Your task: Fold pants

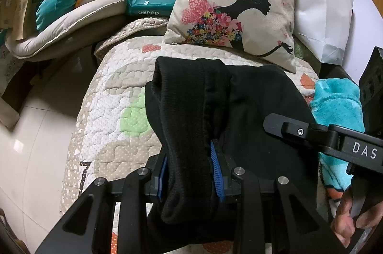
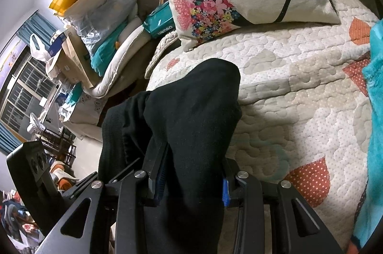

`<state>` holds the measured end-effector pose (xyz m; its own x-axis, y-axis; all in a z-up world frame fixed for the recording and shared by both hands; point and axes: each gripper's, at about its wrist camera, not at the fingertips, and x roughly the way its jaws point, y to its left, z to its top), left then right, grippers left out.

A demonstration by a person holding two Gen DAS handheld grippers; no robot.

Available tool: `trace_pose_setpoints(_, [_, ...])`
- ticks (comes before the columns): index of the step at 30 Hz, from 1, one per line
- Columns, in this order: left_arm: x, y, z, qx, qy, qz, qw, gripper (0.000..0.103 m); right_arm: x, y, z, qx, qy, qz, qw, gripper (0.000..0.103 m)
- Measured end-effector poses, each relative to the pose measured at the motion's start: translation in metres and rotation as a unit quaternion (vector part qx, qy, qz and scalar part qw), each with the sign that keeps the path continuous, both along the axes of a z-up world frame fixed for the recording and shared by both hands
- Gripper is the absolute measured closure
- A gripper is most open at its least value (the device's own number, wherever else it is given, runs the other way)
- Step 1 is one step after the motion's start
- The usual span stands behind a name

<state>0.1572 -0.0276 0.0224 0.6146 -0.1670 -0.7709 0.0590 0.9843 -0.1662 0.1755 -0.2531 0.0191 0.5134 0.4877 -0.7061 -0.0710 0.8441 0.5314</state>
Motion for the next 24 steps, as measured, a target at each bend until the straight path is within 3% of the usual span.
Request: trace_pose_setpoints(24, [0.0043, -0.0077, -0.0085, 0.001, 0.014, -0.002, 0.9999, 0.072, 0.004, -0.001, -0.0038, -0.007, 0.001, -0.007, 1.0, 0.063])
